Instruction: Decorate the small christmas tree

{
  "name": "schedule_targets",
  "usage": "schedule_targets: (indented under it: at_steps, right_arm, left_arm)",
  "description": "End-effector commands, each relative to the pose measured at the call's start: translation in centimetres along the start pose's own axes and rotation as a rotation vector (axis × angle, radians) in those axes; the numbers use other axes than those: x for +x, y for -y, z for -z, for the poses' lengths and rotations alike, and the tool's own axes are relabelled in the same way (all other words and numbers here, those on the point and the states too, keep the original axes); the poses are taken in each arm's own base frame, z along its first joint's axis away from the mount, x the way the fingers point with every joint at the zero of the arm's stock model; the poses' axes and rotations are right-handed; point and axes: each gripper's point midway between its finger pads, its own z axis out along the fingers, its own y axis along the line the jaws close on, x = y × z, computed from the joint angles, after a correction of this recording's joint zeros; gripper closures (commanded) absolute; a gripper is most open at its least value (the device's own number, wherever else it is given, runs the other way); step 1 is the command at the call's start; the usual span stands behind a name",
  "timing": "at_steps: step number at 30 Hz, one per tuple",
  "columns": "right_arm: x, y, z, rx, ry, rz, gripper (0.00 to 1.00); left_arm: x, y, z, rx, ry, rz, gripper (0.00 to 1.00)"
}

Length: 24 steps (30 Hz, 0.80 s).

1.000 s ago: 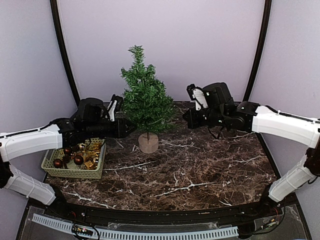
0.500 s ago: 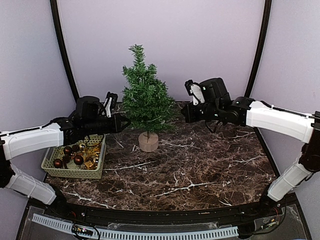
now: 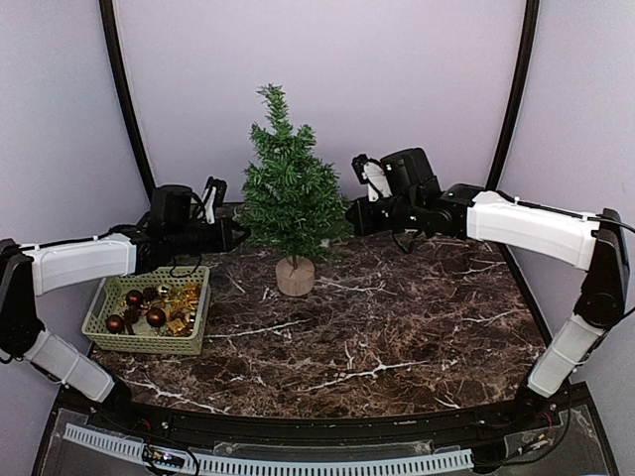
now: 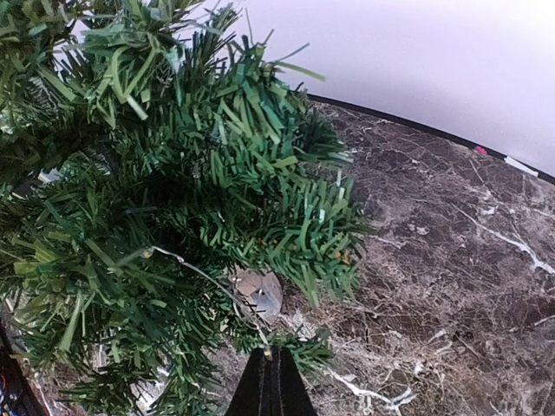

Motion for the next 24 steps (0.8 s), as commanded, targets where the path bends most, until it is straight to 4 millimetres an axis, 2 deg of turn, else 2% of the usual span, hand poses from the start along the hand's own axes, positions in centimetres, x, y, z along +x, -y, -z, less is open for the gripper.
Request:
schedule_targets:
  at_steps: [1, 4, 6, 9, 12, 17, 21, 23, 24]
  right_arm:
    - [-1.6, -1.1, -0.8, -0.060, 0.034, 0.000, 1.00]
    - [-1.2, -1.2, -1.2, -0.067, 0.024, -0.008, 1.00]
    - [-1.0, -1.1, -1.3, -0.065, 0.020, -0.011, 1.00]
    - [-0.7, -1.6, -1.3, -0.091, 0.010, -0.012, 1.00]
    - [-0.5, -1.6, -1.4, -0.099, 0.009, -0.016, 1.00]
    - [-0.5, -1.8, -1.3, -0.116, 0.014, -0.024, 1.00]
    - [-0.5, -2.0, -1.1, -0.123, 0.019, -0.028, 1.00]
    - [-0.5, -2.0, -1.1, -0.125, 0.017, -0.032, 1.00]
    - [-0.5, -2.1, -1.1, -0.128, 0.018, -0.034, 1.00]
  left_arm:
    - [-2.7, -0.2, -0.7, 0.044, 0.054, -0.057, 1.00]
    - [-3.9, -0.1, -0.8, 0.054, 0.076, -0.085, 0.99]
    - [-4.4, 0.0, -0.7, 0.046, 0.082, -0.105, 0.86]
    - [-5.2, 0.0, 0.3, 0.015, 0.102, -0.124, 0.56]
    - [-4.4, -0.6, 1.5, -0.028, 0.096, -0.115, 0.37]
    - [-1.9, 0.3, 4.2, 0.000, 0.088, -0.050, 0.28]
    - [-0.3, 2.9, 5.2, 0.060, 0.086, -0.024, 0.21]
    - [0.5, 5.3, 5.1, 0.102, 0.078, -0.037, 0.18]
    - [0.7, 5.7, 4.9, 0.107, 0.076, -0.030, 0.16]
